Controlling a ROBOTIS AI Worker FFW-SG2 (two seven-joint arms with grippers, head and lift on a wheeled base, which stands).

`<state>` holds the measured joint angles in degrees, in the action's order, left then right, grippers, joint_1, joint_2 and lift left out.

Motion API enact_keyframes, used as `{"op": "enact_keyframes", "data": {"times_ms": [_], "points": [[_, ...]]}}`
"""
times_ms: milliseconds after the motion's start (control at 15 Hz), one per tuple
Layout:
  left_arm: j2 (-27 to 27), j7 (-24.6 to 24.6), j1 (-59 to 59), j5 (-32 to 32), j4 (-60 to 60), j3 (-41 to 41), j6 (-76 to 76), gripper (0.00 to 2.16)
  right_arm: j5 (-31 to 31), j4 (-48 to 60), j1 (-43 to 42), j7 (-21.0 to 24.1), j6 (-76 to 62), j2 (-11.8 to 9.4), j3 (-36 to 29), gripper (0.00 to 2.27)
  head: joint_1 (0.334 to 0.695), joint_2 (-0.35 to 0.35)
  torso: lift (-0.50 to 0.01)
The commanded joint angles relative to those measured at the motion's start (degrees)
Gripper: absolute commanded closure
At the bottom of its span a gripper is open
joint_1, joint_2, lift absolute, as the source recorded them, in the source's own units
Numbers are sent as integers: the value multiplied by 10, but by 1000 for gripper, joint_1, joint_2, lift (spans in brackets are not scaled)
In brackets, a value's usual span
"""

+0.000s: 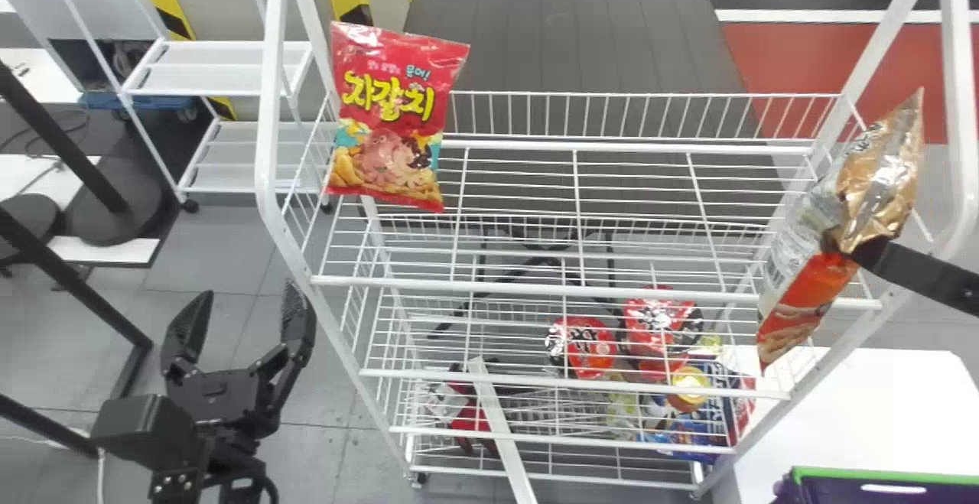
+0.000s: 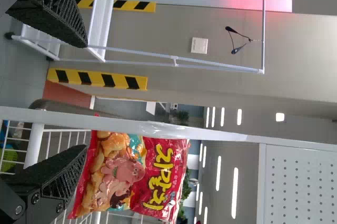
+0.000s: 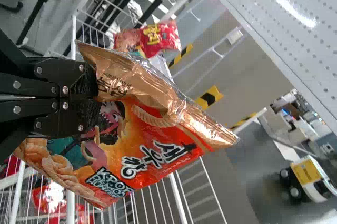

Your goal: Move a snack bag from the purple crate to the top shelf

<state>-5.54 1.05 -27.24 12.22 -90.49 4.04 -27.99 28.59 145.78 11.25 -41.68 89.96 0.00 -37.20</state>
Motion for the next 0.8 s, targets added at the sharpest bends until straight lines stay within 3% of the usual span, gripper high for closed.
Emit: {"op": "enact_keyframes", "data": {"times_ms": [0,133,333,733], "points": [[0,0,0,0,0,0,0,144,15,-9,-1,31,1,1,52,2081,695,104,0],[1,0,0,0,1,0,0,144,16,-23,2,82,1,1,109,2081,695,150,0],[1,0,0,0,1,0,0,144,73,-49,9,171,1,1,174,2081,695,209,0],[-1,0,1,0,5,1,0,144,110,-61,1,266,1,1,261,2081,695,324,0]]}}
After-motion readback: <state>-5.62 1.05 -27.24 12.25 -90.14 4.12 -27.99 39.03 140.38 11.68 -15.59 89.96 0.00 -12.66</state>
